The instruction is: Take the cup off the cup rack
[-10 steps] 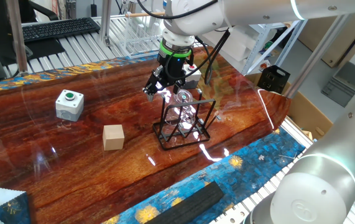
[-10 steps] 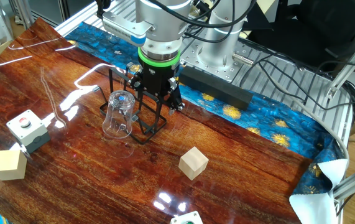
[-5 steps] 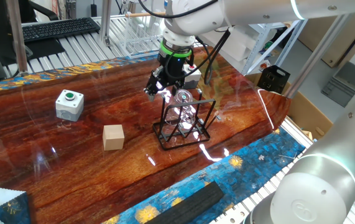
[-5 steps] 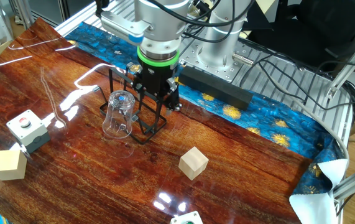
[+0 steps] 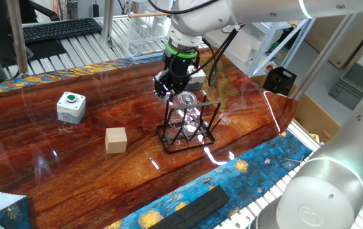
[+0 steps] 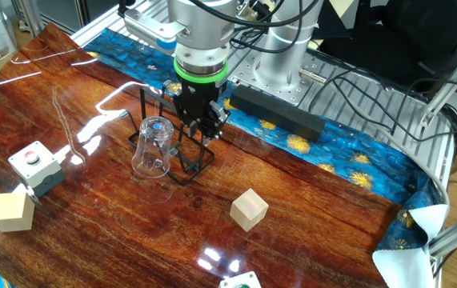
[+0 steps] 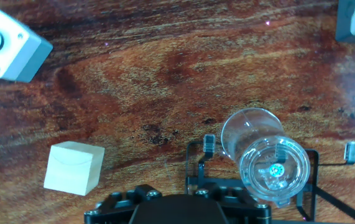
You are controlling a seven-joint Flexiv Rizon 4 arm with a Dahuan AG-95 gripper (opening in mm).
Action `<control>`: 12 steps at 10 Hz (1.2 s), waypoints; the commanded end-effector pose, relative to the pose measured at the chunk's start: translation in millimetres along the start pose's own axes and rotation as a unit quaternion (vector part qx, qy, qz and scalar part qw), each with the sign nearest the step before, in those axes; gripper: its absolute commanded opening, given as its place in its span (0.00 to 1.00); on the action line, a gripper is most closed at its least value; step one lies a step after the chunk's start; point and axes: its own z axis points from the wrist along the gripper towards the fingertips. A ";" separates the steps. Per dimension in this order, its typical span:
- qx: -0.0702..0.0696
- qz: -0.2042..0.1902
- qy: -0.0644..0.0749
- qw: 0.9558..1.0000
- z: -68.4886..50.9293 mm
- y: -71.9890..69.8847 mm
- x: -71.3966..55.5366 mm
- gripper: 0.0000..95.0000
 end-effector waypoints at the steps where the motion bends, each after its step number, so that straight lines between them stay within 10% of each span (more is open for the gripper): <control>1: 0.000 0.000 0.000 1.000 0.3 -0.2 0.3 0.00; 12: 0.000 -0.004 -0.003 1.000 2.9 -27.9 -2.3 0.00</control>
